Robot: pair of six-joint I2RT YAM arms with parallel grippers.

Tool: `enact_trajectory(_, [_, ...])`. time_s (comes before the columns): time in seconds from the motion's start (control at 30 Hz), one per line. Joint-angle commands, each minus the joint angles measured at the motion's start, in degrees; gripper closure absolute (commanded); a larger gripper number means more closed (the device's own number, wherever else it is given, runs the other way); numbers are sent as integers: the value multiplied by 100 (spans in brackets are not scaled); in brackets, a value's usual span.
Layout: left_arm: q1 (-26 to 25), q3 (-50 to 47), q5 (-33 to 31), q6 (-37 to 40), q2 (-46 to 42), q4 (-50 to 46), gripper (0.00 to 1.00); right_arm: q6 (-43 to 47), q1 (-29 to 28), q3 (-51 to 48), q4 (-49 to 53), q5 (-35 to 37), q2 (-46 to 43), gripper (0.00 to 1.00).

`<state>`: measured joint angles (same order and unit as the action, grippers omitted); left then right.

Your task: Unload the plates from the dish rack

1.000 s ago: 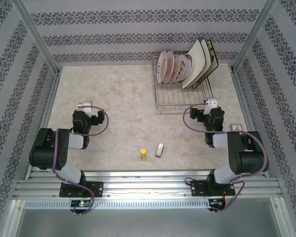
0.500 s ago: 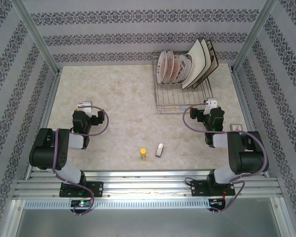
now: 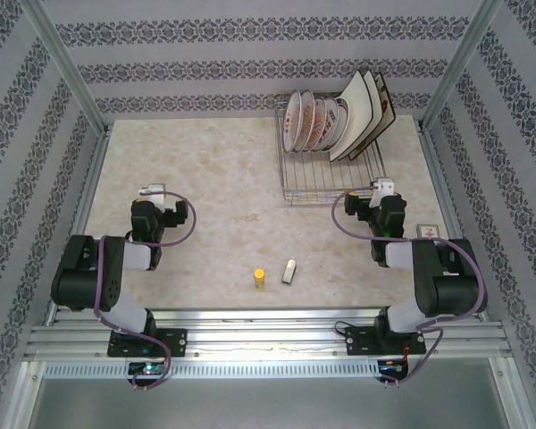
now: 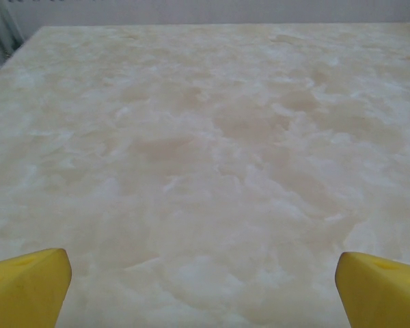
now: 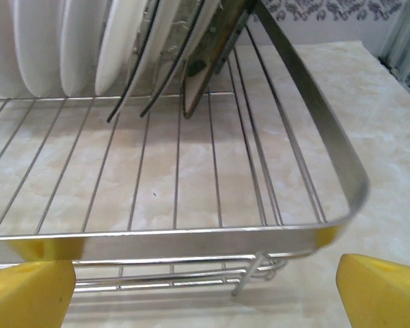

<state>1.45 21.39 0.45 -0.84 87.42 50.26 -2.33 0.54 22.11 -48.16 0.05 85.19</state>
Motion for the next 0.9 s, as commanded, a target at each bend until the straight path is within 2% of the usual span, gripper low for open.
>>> enact_trajectory(0.0, [-57,-85,-492,-193,-1219,-546,0,-198,12,114,769,438,-973,2])
enact_trajectory(0.07, [-56,2,-488,-173,-1930,-1199,0,-286,-13,199,1412,555,-1637,2])
enact_trajectory(0.17, [-56,711,-445,-141,-2589,-2977,0,-262,-214,564,2697,883,-2653,2])
enact_trajectory(0.27, [-71,1509,-451,-303,-2817,-4606,0,-82,-535,1182,3970,1123,-3328,2])
enact_trajectory(0.37, [-75,2363,-615,-649,-2691,-6063,0,-7,-854,2110,5252,1124,-3380,2])
enact_trajectory(0.47, [-75,3332,-589,-898,-2234,-7321,0,-8,-1205,3563,6526,1313,-2749,2])
enact_trajectory(0.53, [-71,3995,-443,-1029,-1807,-8060,1,-250,-1251,4778,7471,1192,-2085,2])
enact_trajectory(0.6, [-75,4694,-48,-997,-1296,-8738,0,-389,-1278,6310,8592,1012,-1068,2])
enact_trajectory(0.7, [-91,5484,547,-663,-567,-9478,0,-424,-1376,8360,9751,818,381,2])
enact_trajectory(0.87, [-189,6102,406,-402,232,-10109,0,-336,-1695,11617,11078,610,2664,2])
